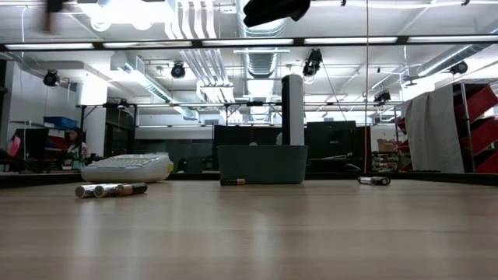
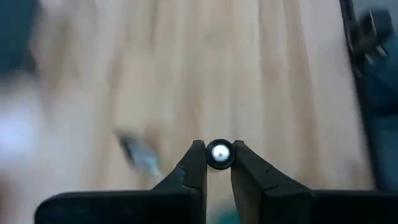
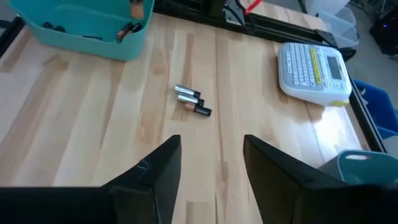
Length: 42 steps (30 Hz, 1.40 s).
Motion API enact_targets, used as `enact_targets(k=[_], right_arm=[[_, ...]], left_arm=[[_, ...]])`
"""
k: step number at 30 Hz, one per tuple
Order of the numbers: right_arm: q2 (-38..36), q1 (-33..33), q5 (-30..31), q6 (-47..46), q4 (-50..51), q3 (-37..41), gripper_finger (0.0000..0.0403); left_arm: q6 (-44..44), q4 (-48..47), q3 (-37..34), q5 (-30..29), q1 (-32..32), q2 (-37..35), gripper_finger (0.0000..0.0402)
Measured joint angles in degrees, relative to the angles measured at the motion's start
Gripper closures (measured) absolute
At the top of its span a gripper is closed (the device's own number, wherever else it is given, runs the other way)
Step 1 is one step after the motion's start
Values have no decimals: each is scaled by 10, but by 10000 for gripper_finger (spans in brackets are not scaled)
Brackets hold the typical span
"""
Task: Sort batteries
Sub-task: Put the brown battery into the green bin
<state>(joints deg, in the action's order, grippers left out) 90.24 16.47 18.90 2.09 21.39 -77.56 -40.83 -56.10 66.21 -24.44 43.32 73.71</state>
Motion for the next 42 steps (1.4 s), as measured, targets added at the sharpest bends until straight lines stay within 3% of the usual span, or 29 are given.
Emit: enact_targets(k=[4, 10, 14, 19, 23, 27, 30, 32, 36, 38, 42], right_arm=[[2, 0, 1, 3, 6, 0, 237], [10, -4, 1, 5, 8, 1, 252], [11, -5, 1, 14, 8, 2, 261], [11, -11, 1, 16, 7, 2, 268], [11, -15, 1, 16, 8, 2, 270], [11, -19, 1, 16, 15, 2, 265], [11, -20, 1, 8, 37, 2, 260], [11, -22, 1, -1, 55, 2, 258], [11, -25, 1, -21, 71, 10, 259], [11, -25, 1, -26, 71, 17, 264], [11, -25, 1, -45, 74, 33, 273]], left_arm=[[-149, -53, 2, 49, 69, 11, 376], [-333, 5, -66, 95, 142, 24, 375], [-437, 58, -107, 131, 164, 41, 334], [-492, 71, -117, 209, 167, 66, 272], [-473, 71, -108, 208, 167, 70, 246], [-432, 68, -75, 148, 166, 65, 239], [-365, 49, -36, 66, 166, 62, 238], [-294, 34, -8, -22, 167, 62, 238], [-114, 9, 27, -260, 166, 66, 238], [-40, 7, 28, -342, 158, 66, 237], [18, 6, 5, -383, 126, 48, 238]])
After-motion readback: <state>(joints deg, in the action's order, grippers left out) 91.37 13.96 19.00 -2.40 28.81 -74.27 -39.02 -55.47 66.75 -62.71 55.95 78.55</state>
